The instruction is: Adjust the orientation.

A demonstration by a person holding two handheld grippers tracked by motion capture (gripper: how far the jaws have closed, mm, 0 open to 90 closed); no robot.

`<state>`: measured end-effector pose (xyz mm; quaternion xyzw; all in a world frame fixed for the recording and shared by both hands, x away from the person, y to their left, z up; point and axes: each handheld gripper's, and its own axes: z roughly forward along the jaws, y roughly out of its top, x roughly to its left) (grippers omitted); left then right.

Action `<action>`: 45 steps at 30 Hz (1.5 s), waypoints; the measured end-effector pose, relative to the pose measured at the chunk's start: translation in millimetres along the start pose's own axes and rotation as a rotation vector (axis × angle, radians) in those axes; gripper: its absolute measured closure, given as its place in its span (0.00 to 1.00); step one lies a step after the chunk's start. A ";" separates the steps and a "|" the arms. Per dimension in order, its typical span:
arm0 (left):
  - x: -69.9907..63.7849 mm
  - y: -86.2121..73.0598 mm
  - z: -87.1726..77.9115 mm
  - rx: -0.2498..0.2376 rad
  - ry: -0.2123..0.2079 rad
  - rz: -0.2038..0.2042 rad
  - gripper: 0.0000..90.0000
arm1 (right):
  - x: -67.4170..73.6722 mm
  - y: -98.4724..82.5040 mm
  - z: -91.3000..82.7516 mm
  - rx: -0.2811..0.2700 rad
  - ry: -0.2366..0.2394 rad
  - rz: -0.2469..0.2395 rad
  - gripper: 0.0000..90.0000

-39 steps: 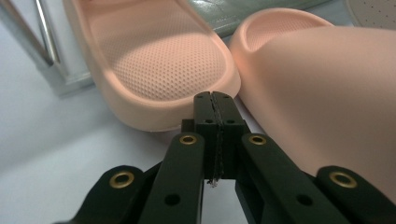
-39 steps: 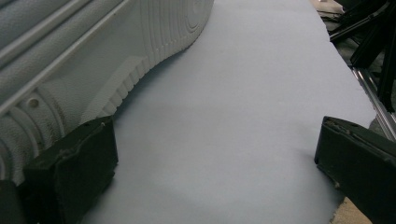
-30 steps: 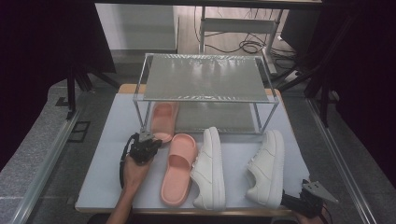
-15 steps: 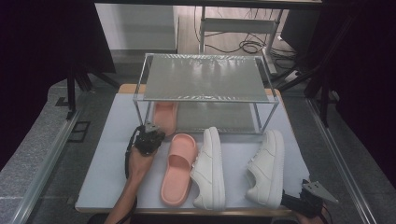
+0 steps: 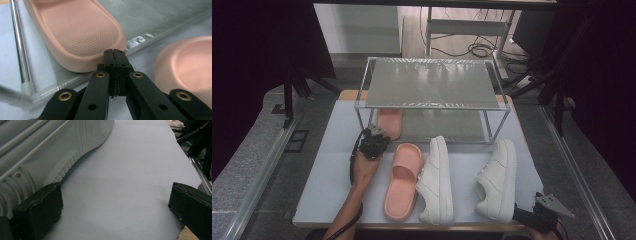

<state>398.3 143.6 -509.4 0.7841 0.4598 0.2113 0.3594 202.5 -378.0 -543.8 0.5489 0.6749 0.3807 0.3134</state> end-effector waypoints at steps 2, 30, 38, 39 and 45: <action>0.4 1.2 1.9 0.004 0.002 0.001 0.99 | 0.0 0.0 -0.1 0.000 0.000 0.001 0.00; -7.7 -16.8 -64.6 -0.039 -0.080 0.009 0.87 | 0.1 -0.3 0.2 -0.004 0.001 0.001 0.00; -16.1 -25.2 -90.3 -0.067 -0.115 0.012 0.77 | 0.2 -0.3 0.2 -0.004 0.000 0.002 0.00; -17.5 -27.0 -93.4 -0.072 -0.120 0.013 0.75 | 0.2 -0.3 0.2 -0.004 0.000 0.002 0.00; -26.4 -39.7 -109.1 -0.079 -0.143 0.020 0.65 | 0.2 -0.3 0.2 -0.004 0.000 0.002 0.00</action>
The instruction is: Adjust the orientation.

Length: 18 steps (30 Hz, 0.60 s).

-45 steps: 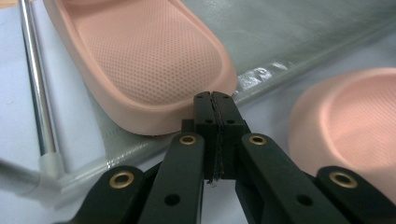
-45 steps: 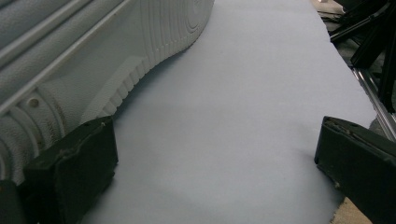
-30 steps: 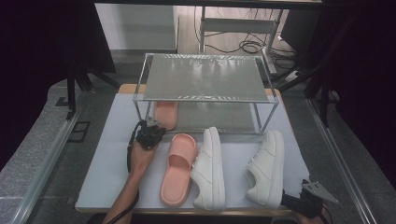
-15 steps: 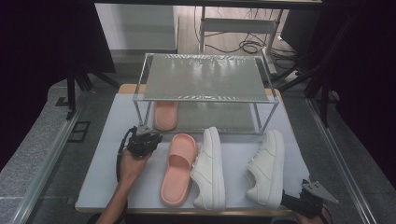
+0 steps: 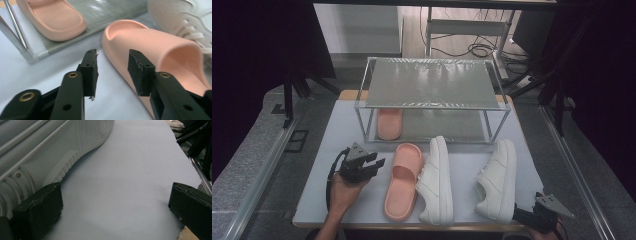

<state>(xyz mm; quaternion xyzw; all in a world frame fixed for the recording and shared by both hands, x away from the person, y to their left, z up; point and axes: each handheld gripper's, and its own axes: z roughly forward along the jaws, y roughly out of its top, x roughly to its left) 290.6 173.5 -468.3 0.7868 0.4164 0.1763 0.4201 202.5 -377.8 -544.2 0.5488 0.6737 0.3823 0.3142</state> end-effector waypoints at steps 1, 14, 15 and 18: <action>-1.5 -1.7 -2.1 0.000 -0.006 -0.003 0.64 | 0.0 0.0 0.0 0.000 0.000 0.000 0.00; -25.1 -16.5 -4.4 -0.003 -0.071 0.002 0.56 | 0.1 -0.1 0.0 -0.001 0.000 0.000 0.00; -26.2 -16.6 -2.7 -0.006 -0.071 0.003 0.57 | 0.1 -0.1 0.0 -0.001 0.000 0.000 0.00; -28.6 -16.5 2.6 -0.008 -0.071 0.006 0.58 | 0.1 -0.1 0.0 -0.001 0.000 0.001 0.00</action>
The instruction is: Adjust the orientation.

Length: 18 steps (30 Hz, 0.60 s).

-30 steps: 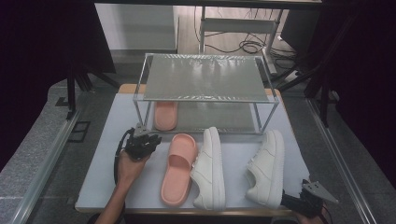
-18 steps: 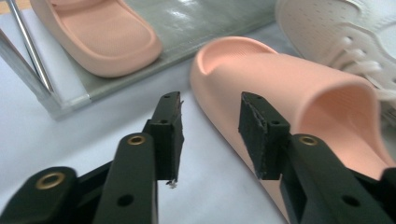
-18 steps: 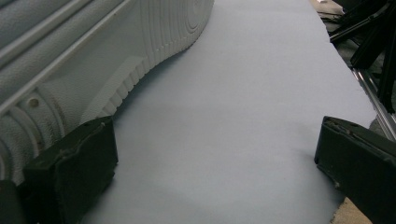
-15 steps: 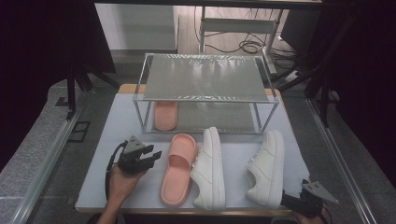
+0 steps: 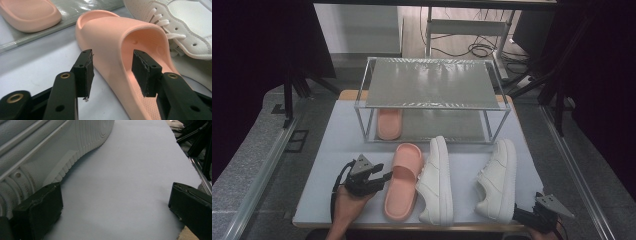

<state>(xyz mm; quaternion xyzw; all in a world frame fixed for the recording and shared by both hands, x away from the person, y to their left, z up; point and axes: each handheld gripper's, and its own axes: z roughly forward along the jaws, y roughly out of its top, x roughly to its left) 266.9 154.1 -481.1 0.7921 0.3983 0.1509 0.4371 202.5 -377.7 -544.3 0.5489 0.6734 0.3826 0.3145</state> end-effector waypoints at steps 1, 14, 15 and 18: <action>-0.3 0.2 1.8 -0.002 0.000 -0.002 0.58 | 0.0 0.0 0.0 0.000 0.000 0.000 0.00; -2.5 2.6 24.9 0.009 0.017 -0.039 0.69 | -0.1 -0.1 0.0 -0.001 0.000 -0.001 0.00; -2.3 2.6 26.2 0.008 0.015 -0.041 0.70 | -0.1 -0.1 0.0 -0.001 0.001 -0.001 0.00; -3.1 3.4 28.0 0.007 0.026 -0.059 0.74 | -0.1 -0.1 0.0 -0.001 0.001 0.000 0.00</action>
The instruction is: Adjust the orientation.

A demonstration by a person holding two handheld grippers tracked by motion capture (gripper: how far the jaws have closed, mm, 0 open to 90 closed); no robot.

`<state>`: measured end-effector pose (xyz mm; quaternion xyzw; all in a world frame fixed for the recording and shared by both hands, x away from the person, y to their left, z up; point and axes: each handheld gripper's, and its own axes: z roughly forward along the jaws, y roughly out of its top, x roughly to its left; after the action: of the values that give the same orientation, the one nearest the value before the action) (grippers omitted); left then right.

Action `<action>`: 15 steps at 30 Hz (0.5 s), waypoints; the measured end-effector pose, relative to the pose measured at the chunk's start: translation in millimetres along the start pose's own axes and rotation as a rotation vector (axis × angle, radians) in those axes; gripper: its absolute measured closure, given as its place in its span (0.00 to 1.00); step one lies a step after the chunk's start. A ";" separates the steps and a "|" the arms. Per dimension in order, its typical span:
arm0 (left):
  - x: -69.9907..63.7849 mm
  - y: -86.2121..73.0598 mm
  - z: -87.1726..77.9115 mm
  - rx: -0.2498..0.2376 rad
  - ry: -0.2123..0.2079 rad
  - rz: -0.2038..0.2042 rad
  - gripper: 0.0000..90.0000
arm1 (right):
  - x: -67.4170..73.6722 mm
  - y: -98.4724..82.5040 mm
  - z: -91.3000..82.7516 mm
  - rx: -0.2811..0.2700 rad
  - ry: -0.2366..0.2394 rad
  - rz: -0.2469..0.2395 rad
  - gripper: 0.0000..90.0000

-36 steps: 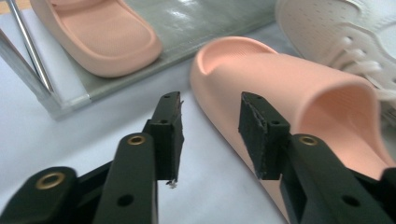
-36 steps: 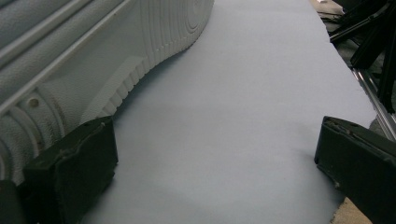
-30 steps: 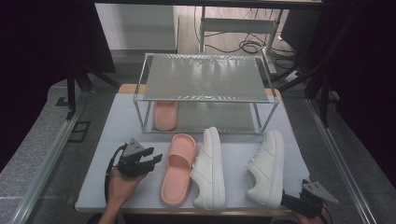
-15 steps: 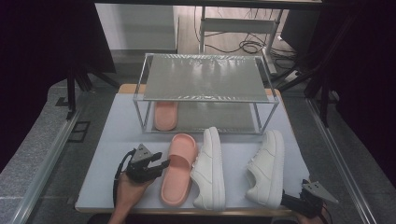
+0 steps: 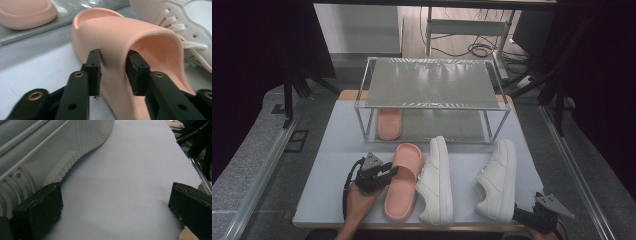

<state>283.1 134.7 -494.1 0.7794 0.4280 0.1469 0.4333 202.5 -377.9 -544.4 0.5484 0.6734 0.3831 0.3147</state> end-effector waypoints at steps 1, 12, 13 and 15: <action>0.5 0.4 -0.1 -0.001 -0.004 -0.008 0.76 | 0.0 0.0 0.0 0.000 0.000 0.000 0.00; -0.4 5.7 -0.9 -0.011 0.040 -0.024 0.87 | 0.0 0.0 0.0 -0.001 0.000 0.000 0.00; -0.5 6.6 -0.8 -0.012 0.042 -0.022 0.87 | 0.0 0.0 0.0 0.000 0.000 0.000 0.00; -0.7 8.3 -0.7 -0.006 0.050 -0.013 0.89 | 0.0 -0.1 0.0 0.000 0.000 0.000 0.00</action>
<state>286.8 132.4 -486.9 0.7712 0.4435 0.1649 0.4258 202.4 -377.9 -544.4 0.5483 0.6734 0.3833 0.3147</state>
